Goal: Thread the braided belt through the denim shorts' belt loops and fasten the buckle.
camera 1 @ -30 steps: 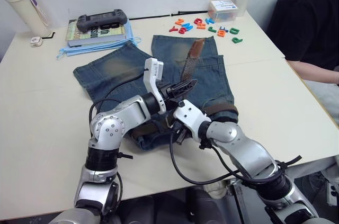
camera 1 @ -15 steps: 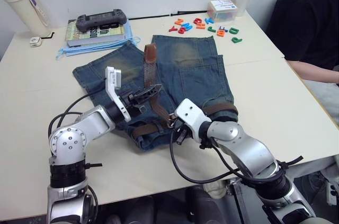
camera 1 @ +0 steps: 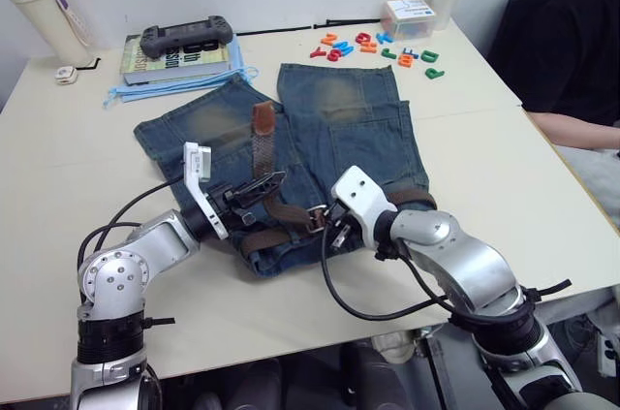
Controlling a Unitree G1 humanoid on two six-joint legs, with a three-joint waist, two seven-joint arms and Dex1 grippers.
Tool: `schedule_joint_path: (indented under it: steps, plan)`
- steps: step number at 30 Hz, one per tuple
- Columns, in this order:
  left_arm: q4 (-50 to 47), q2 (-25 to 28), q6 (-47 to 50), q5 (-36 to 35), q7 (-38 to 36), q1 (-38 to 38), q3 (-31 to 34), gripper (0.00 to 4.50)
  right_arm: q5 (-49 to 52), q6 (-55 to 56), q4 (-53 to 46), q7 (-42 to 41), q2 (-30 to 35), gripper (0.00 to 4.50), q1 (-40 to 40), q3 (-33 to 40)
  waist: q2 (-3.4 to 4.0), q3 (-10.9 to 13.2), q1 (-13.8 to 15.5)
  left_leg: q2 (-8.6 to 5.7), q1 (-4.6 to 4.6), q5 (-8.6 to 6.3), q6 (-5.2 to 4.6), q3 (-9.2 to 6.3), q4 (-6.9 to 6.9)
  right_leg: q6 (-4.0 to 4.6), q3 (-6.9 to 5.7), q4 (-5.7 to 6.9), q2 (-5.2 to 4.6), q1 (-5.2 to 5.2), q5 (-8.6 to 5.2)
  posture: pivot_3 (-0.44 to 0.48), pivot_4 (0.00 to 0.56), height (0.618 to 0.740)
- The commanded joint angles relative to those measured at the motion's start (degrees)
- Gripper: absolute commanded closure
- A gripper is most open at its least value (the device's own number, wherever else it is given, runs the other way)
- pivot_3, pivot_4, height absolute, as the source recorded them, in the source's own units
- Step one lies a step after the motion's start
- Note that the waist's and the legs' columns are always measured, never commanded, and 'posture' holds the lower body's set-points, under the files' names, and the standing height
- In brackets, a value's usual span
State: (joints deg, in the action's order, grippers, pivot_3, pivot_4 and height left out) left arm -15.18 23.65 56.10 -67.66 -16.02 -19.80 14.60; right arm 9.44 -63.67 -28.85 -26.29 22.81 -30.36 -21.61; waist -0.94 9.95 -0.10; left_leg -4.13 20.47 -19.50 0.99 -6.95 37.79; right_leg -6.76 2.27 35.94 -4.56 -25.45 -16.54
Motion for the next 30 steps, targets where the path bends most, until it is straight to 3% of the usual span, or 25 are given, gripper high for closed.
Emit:
schedule_joint_path:
  steps: [1, 19, 24, 30]
  plan:
    - [-2.00, 0.18, -1.19, 0.33, -1.16, 0.09, -0.09, 4.50, -0.57, 2.09, -0.11, 0.67, -0.46, 4.47, 0.47, -0.87, 0.00, 0.00, -0.03, 0.00, 0.00, 0.00, 0.00, 0.00, 0.00, 0.00, 0.00, 0.00, 0.00, 0.00, 0.00, 0.000, 0.150, 0.738]
    - [-4.10, -5.62, -1.92, 1.03, 5.82, -4.94, -4.17, 4.50, -4.21, 4.10, 2.59, 1.44, 0.22, 4.47, 3.74, -7.61, -0.03, -0.03, -0.04, 0.00, -0.02, 0.00, 0.00, 0.00, 0.02, 0.00, 0.00, 0.01, 0.01, 0.02, 0.00, 0.000, 0.150, 0.738]
    - [-4.65, -4.77, -3.78, 10.60, 5.47, -6.18, -11.44, 4.50, -5.00, 4.26, 1.83, 1.14, 0.60, 4.47, 4.99, -7.85, -0.04, -0.04, 0.07, 0.01, -0.04, 0.00, 0.01, 0.01, 0.01, 0.00, 0.00, 0.01, 0.03, 0.04, 0.00, 0.000, 0.150, 0.738]
    - [4.48, -10.66, -5.60, 19.57, 7.20, -10.89, -16.57, 4.50, -6.31, 3.93, 0.78, 0.71, 1.28, 4.47, 5.44, -9.07, -0.10, -0.10, 0.42, -0.09, -0.06, 0.01, -0.02, -0.05, 0.07, -0.01, -0.07, -0.01, 0.05, 0.16, 0.00, 0.000, 0.150, 0.738]
